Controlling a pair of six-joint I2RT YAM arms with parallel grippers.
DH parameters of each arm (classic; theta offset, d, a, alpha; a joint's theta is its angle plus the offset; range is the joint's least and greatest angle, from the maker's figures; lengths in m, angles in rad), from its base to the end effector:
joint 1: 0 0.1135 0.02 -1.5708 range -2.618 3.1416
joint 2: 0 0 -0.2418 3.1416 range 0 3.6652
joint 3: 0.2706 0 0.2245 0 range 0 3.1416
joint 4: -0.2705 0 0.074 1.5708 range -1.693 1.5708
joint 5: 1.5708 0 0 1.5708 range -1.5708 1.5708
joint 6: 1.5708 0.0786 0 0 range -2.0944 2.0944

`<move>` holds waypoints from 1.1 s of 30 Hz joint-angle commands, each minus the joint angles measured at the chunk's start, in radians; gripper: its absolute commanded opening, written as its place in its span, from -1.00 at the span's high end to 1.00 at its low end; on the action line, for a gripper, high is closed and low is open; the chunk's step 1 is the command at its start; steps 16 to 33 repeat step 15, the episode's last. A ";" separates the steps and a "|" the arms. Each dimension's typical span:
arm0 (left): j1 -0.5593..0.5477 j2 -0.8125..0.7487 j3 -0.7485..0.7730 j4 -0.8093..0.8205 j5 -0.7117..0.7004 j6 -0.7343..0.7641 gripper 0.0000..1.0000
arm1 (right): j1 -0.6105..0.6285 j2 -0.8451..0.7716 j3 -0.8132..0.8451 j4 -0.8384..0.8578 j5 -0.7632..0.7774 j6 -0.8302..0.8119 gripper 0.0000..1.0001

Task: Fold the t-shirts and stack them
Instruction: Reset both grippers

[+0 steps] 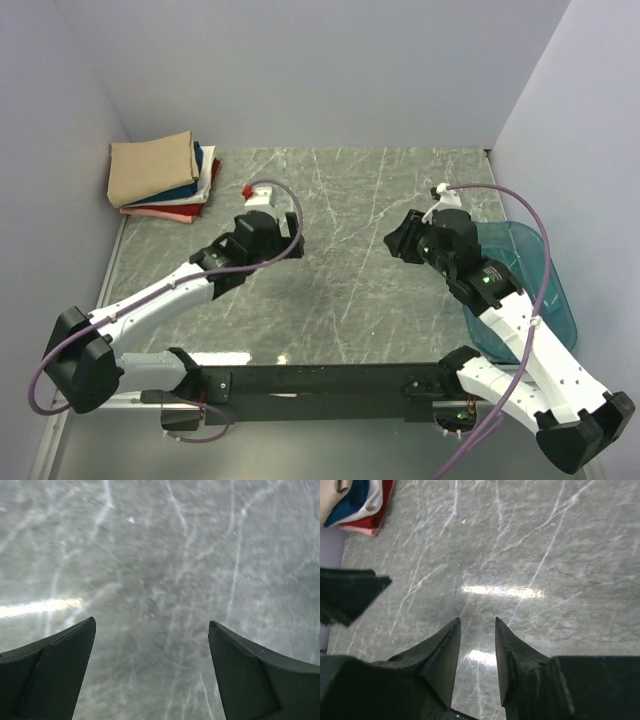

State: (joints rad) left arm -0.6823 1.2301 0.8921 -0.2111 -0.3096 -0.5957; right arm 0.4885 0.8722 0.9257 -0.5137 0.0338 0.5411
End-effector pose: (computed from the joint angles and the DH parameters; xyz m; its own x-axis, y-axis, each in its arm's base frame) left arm 0.2403 -0.1644 0.2486 -0.5591 -0.2343 -0.7953 0.1029 0.9322 -0.3470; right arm 0.1902 0.0981 0.3024 -0.5639 0.2833 -0.7757 -0.1771 0.8760 0.4487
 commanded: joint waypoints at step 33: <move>-0.122 -0.158 -0.025 -0.033 -0.102 0.027 -0.99 | 0.002 -0.006 -0.062 0.098 0.077 0.023 0.22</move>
